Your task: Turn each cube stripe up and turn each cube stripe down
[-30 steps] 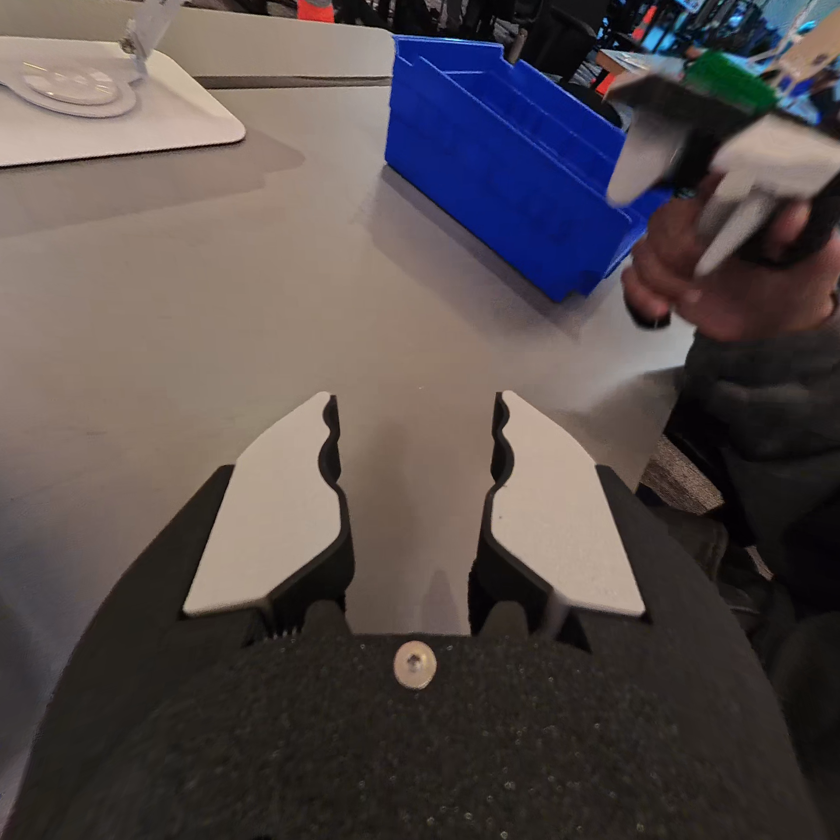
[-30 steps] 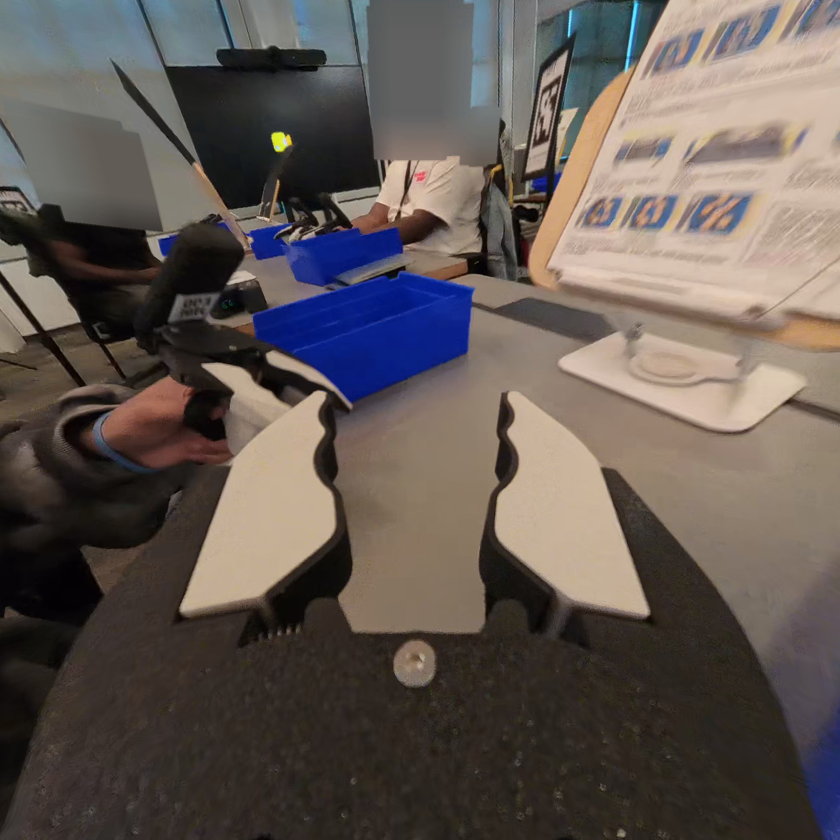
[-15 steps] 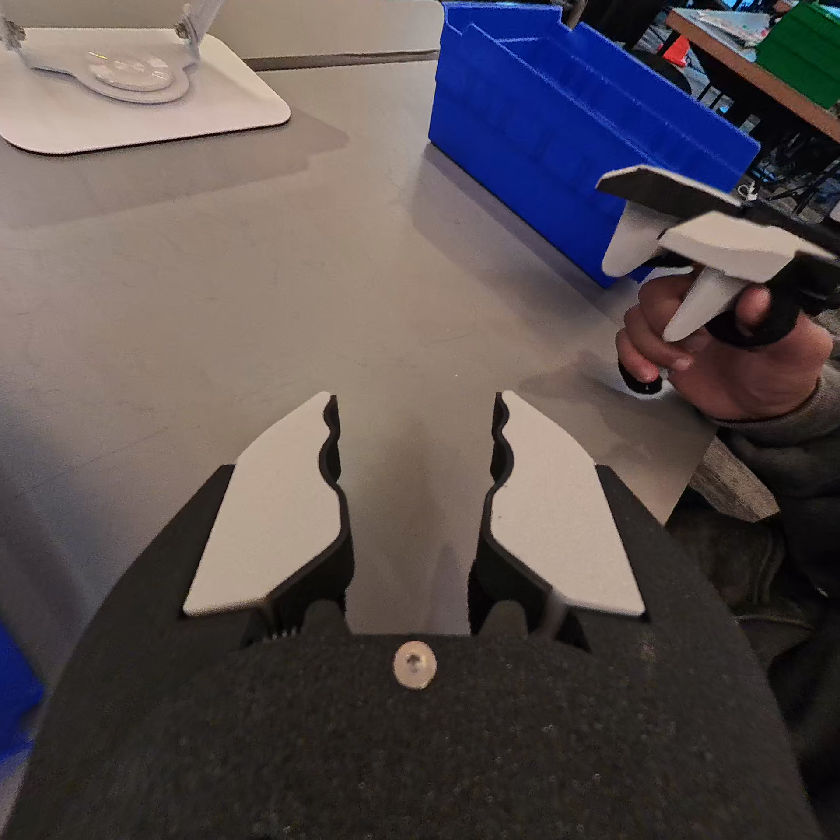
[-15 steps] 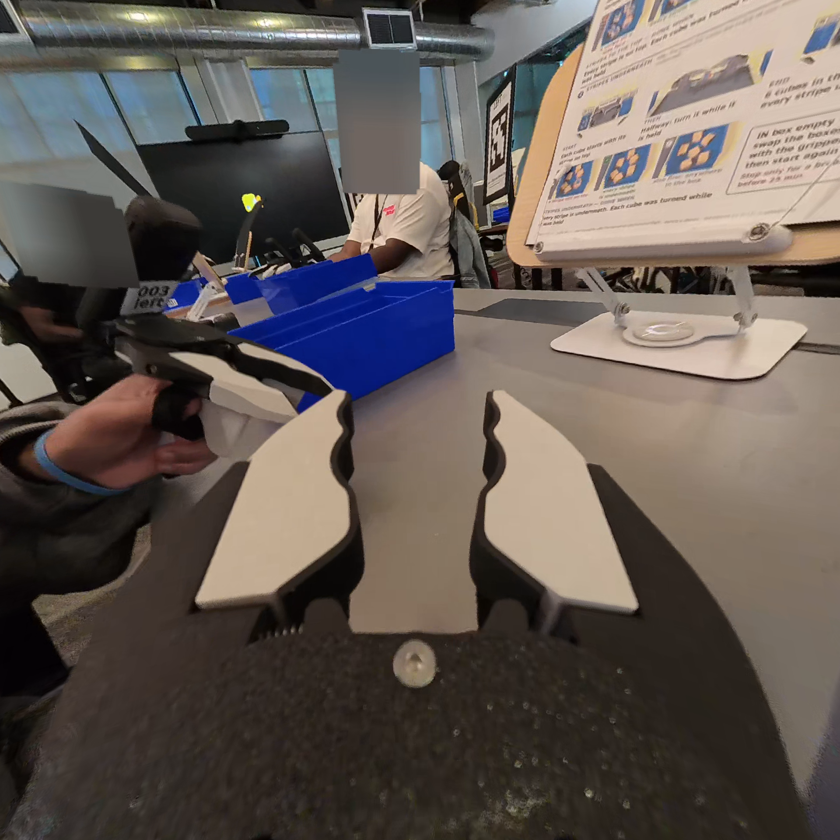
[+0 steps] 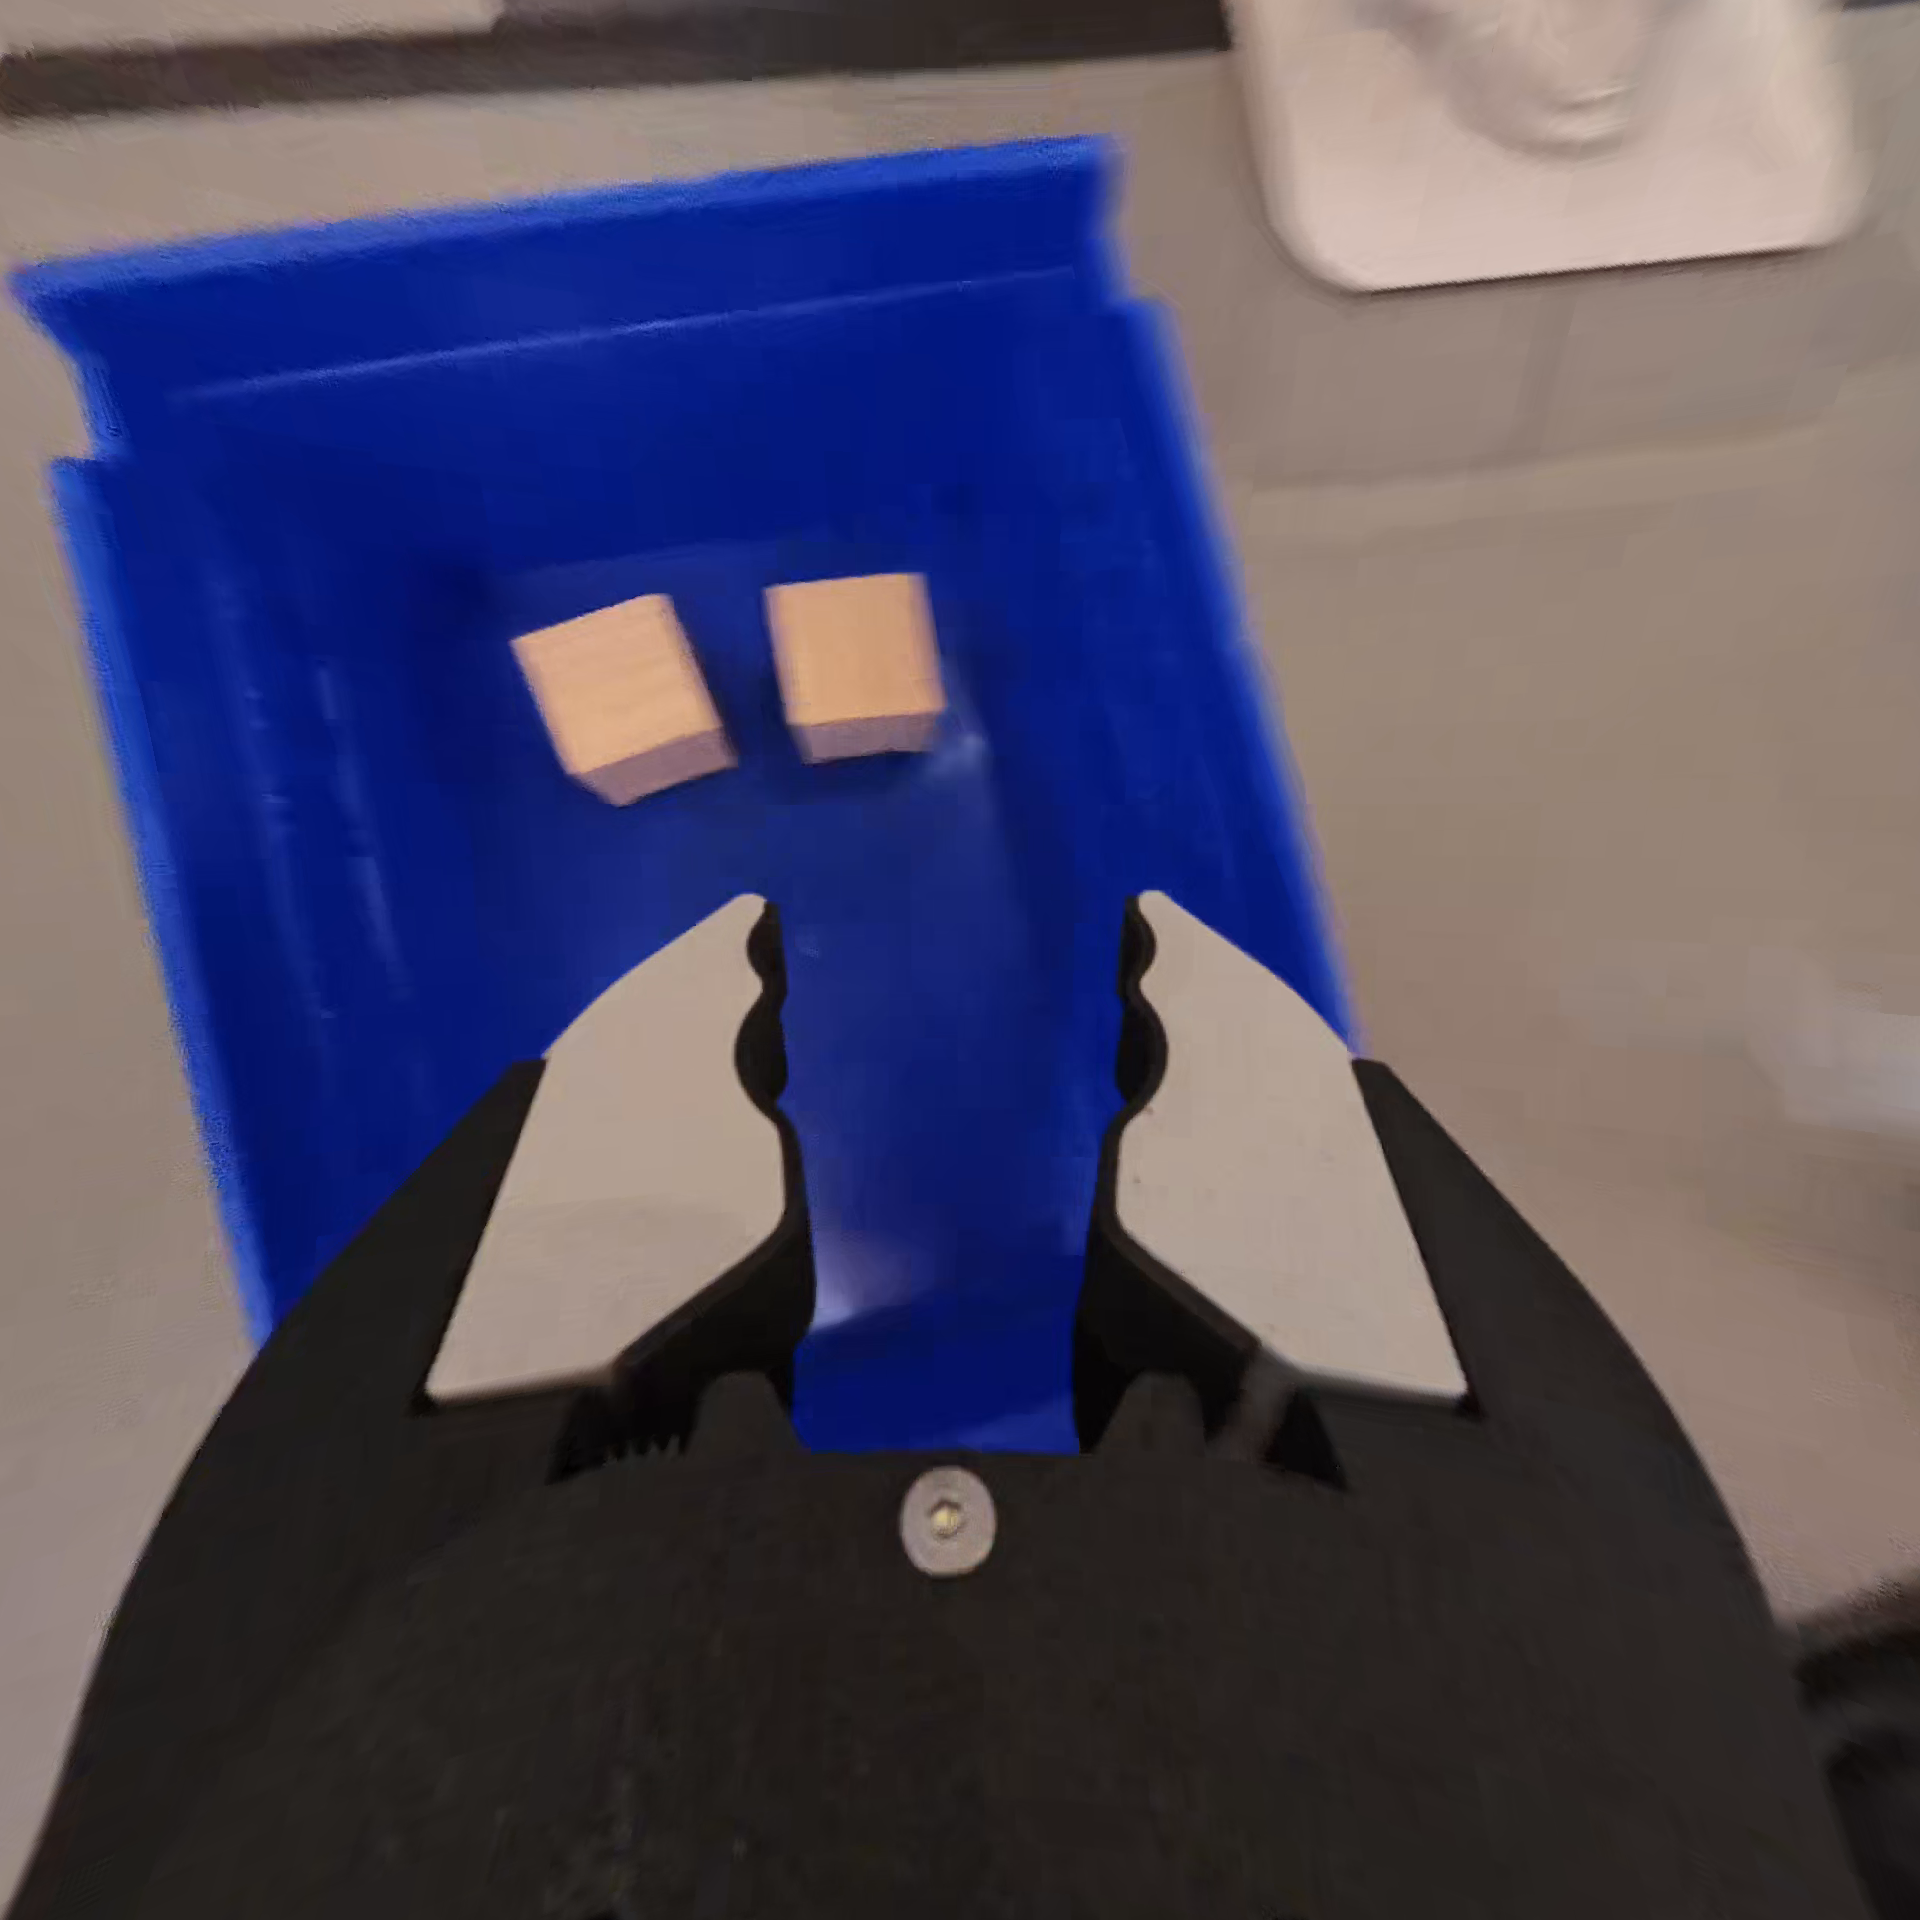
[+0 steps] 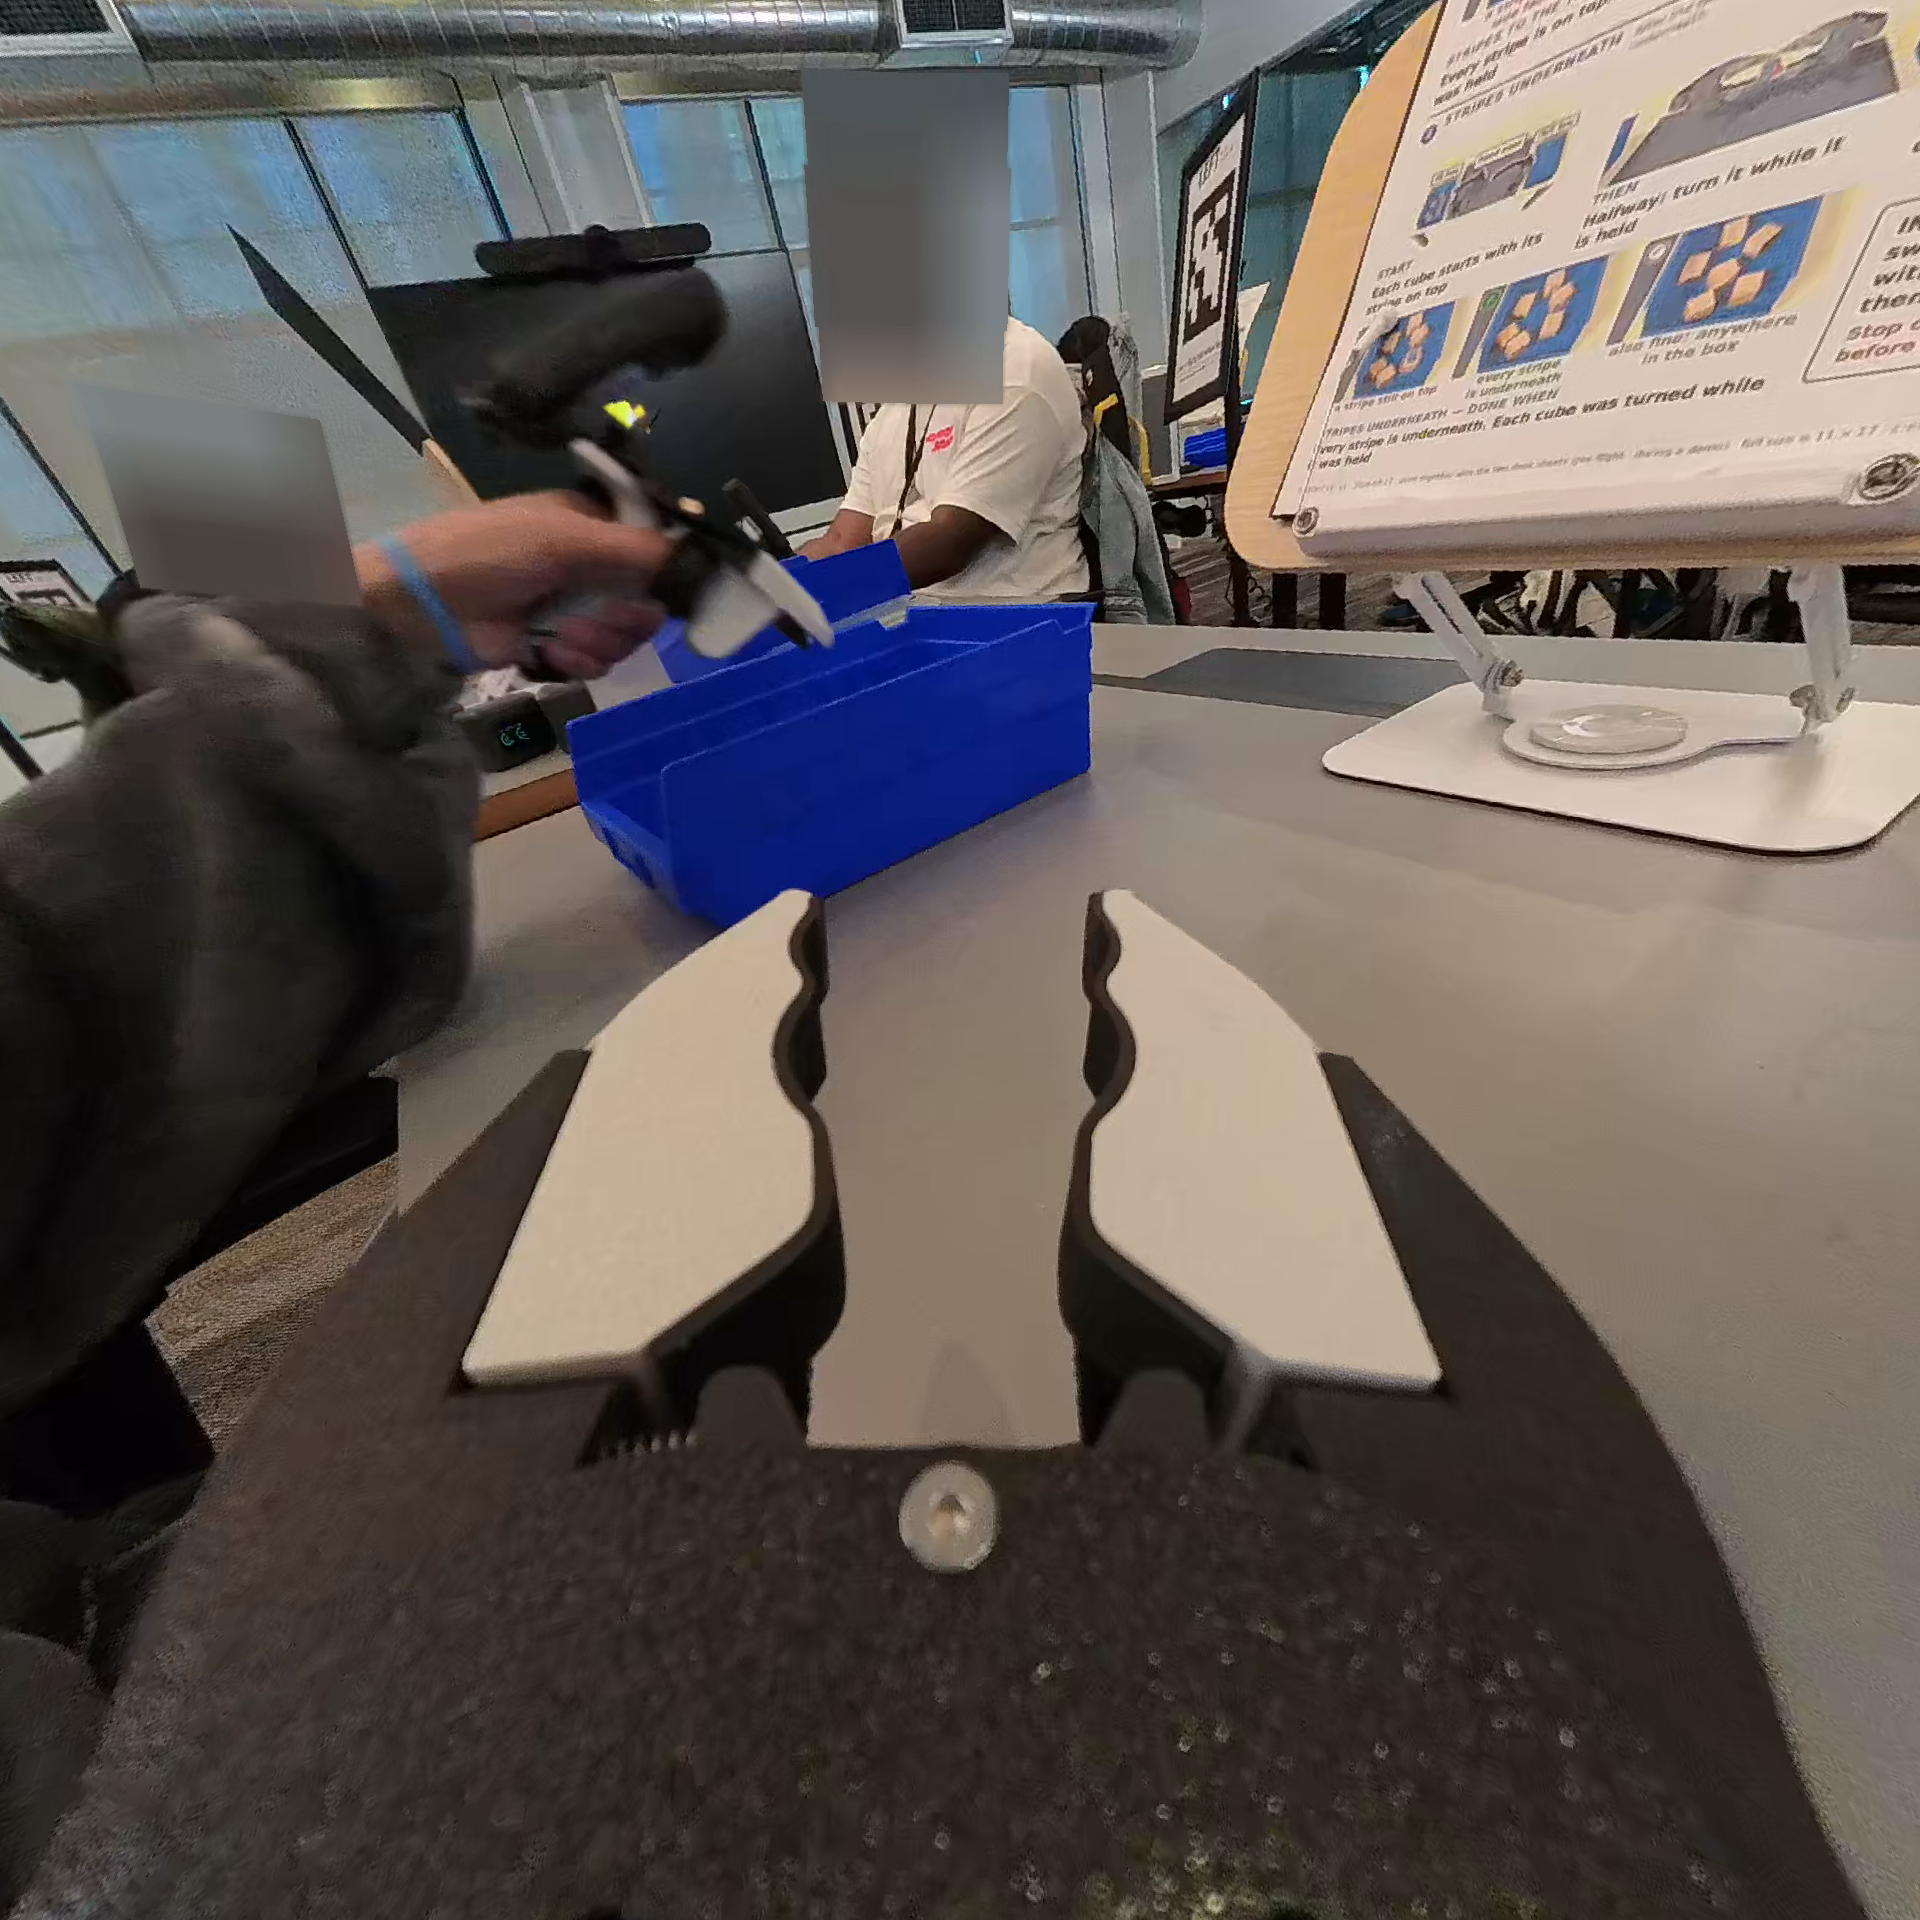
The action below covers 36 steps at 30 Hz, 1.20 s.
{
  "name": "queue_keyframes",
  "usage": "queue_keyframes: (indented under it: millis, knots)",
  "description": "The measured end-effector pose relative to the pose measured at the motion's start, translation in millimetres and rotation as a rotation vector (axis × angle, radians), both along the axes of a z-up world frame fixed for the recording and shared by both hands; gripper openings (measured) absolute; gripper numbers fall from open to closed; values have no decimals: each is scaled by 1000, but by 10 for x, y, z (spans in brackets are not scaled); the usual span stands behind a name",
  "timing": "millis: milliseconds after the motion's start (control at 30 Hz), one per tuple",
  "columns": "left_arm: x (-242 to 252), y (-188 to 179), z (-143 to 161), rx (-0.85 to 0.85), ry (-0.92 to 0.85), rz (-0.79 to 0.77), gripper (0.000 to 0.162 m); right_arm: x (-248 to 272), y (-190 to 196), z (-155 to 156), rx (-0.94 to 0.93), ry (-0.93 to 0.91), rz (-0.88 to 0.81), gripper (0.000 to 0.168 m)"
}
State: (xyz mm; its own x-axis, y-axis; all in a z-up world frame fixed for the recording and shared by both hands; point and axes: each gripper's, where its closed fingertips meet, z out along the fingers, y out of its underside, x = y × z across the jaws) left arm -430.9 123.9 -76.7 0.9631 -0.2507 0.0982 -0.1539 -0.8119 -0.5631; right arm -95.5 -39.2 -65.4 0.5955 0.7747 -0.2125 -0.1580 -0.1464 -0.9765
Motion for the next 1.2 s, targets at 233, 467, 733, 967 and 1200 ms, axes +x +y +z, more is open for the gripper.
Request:
queue_keyframes:
  millis: [233,467,733,967,1200]
  knots:
    - [-572,681,-755,-251,165,224,61,4,-12,-35,19,-48,-8,46]
    - [-608,804,-931,-293,59,280,44,-26,-22,-72,18,-72,10,46]
    - [-334,557,54,11,-87,174,44,103,28,-1,75,-99,-40,43]
    - [1036,-548,848,146,-720,-201,44,251,114,76,34,-28,-44,43]
    - [2192,-1268,630,-13,-893,-442,44,154,70,22,68,-71,-16,46]
